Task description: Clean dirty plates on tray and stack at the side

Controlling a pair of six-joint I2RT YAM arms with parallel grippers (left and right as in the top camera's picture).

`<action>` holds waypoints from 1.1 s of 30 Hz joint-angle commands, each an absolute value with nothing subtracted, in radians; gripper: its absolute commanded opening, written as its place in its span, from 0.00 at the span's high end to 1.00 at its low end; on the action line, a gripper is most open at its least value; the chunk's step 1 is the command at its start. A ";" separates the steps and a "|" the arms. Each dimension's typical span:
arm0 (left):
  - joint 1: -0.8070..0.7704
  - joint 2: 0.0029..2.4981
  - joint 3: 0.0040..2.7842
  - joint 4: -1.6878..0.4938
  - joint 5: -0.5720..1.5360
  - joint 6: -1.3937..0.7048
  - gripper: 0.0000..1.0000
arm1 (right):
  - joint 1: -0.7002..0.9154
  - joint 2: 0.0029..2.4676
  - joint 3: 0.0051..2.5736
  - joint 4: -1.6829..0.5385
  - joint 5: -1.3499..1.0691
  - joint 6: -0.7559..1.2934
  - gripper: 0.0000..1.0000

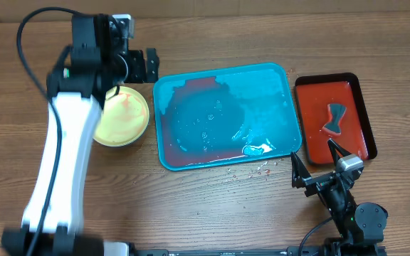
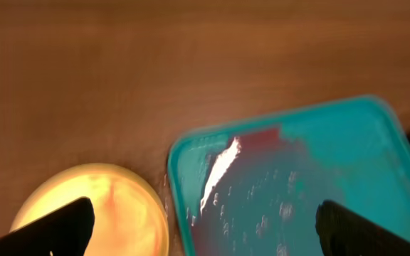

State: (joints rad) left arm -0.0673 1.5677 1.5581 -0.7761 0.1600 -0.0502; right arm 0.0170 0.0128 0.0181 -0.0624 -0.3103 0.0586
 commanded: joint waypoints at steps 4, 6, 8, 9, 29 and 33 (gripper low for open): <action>-0.104 1.200 1.178 -0.530 0.177 0.212 0.00 | 0.027 0.003 0.008 -0.057 -0.315 0.056 0.00; -0.096 1.098 1.051 -0.453 0.177 0.239 0.00 | 0.027 0.003 0.008 -0.057 -0.315 0.056 0.00; -0.088 0.995 0.924 -0.379 0.177 0.252 0.00 | 0.027 0.003 0.008 -0.057 -0.315 0.056 0.00; -0.083 0.939 0.854 -0.339 0.177 0.252 0.00 | 0.027 0.003 0.008 -0.057 -0.315 0.056 0.00; 0.018 0.088 0.030 -0.013 0.169 0.259 0.00 | 0.027 0.003 0.008 -0.057 -0.315 0.056 0.00; 0.021 0.007 0.005 -0.065 0.146 0.257 0.00 | 0.027 0.003 0.008 -0.057 -0.315 0.056 0.00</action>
